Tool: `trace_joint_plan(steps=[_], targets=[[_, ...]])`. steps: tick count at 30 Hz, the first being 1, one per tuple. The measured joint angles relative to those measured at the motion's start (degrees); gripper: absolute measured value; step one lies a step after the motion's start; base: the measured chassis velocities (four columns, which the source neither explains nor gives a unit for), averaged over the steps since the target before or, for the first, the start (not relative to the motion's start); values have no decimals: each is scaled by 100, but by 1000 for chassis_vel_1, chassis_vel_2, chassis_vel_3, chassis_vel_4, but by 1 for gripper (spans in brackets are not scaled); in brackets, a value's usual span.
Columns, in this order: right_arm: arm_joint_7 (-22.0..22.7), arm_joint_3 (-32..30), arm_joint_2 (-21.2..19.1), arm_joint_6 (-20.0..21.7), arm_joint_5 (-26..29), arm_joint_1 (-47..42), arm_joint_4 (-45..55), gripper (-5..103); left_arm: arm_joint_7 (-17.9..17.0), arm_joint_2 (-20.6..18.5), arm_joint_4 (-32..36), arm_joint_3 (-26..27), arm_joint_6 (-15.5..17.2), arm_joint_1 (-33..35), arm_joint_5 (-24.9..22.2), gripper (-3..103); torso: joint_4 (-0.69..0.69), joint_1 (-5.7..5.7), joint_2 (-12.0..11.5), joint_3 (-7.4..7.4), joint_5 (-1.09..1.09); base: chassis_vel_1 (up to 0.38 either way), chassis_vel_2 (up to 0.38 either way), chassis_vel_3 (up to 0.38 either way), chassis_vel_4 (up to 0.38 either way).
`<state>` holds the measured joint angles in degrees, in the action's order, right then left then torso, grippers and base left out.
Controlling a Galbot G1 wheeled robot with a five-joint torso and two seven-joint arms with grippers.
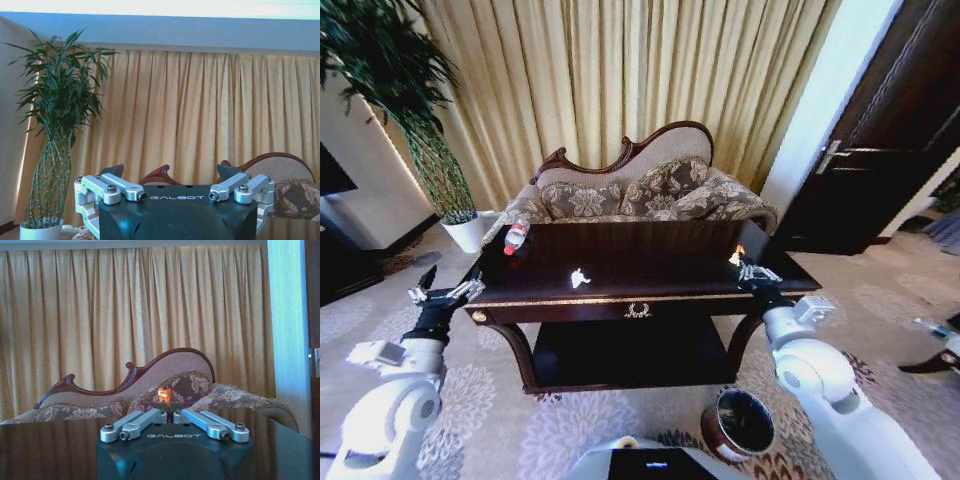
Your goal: Move to the front of the table and place the trash on the table into the trash bin.
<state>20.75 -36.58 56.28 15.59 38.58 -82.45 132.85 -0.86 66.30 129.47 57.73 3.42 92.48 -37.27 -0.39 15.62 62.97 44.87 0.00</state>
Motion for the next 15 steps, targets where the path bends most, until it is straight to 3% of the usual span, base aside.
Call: trace_joint_plan(steps=[15], targets=[[-181, 32, 289, -23, -336, -171, -260, 1, 23, 17, 13, 34, -84, 45, 2, 100, -1, 0, 1, -1, -1, 139, -138, -138, 137]])
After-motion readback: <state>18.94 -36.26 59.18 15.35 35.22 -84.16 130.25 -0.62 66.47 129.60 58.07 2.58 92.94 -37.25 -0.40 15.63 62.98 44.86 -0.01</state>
